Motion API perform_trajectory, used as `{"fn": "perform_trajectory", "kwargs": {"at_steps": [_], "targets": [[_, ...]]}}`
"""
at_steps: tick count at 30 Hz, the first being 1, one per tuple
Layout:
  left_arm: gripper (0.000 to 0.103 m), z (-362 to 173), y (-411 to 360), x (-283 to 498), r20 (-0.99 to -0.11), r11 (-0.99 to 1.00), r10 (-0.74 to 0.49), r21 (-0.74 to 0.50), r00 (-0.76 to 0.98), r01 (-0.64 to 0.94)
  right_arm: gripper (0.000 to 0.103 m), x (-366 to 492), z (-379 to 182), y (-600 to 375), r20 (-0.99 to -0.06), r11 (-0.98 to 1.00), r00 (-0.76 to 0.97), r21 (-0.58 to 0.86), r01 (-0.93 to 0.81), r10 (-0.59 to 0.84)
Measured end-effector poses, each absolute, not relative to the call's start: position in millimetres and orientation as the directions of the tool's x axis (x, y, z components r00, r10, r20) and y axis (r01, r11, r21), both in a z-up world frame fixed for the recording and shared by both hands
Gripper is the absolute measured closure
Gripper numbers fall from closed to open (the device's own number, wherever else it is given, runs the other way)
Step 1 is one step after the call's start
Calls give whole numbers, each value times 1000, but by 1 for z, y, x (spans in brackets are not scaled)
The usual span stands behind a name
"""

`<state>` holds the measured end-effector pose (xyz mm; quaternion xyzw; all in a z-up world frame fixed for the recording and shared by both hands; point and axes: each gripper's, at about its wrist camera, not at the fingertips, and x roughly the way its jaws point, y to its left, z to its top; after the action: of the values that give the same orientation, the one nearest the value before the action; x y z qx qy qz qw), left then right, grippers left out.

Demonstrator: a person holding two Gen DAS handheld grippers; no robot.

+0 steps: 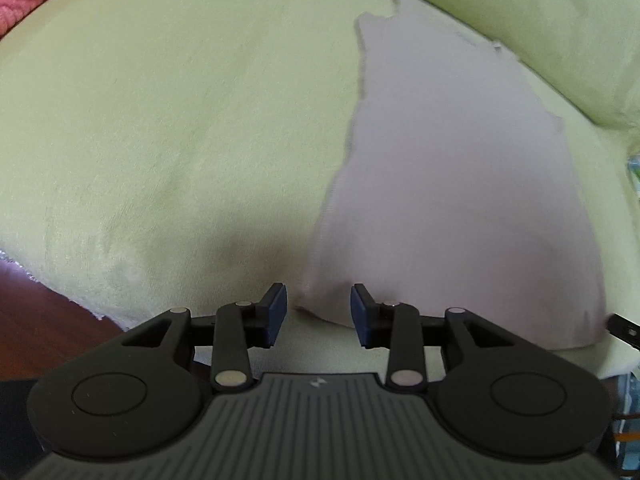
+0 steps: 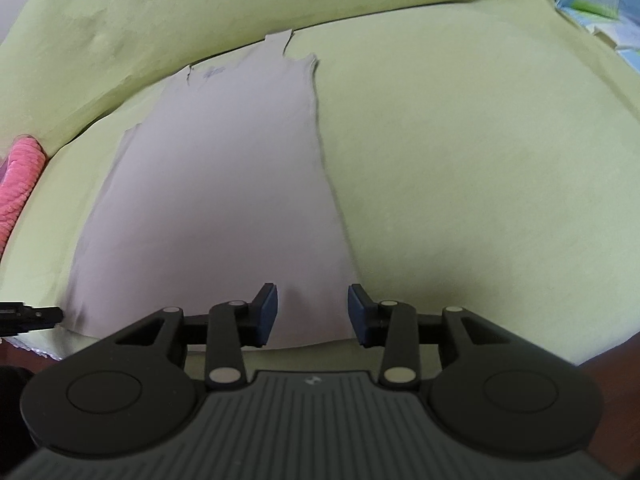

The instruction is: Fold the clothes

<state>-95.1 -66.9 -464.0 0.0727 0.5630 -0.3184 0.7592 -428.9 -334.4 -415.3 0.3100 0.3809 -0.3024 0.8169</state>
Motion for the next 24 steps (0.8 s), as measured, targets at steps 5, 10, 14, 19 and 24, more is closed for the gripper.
{"fn": "perform_trajectory", "kwargs": {"at_steps": [5, 10, 14, 19, 24], "targets": [[56, -468, -68, -85, -886, 758, -440, -280, 146, 589, 69, -423, -414, -329, -807, 630, 532, 277, 725, -258], [59, -469, -77, -91, -883, 690, -456, -270, 114, 672, 69, -413, -417, -324, -814, 640, 522, 263, 722, -255], [82, -470, -77, -97, -883, 665, -457, -257, 109, 701, 69, -412, -421, -321, -822, 636, 513, 262, 726, -247], [84, -470, -72, -85, -866, 662, -497, -345, 47, 665, 69, -412, -421, -321, -821, 641, 518, 266, 721, -242], [87, -476, -73, -68, -852, 667, -524, -423, -19, 614, 69, -412, -425, -321, -830, 637, 502, 253, 728, -243]]}}
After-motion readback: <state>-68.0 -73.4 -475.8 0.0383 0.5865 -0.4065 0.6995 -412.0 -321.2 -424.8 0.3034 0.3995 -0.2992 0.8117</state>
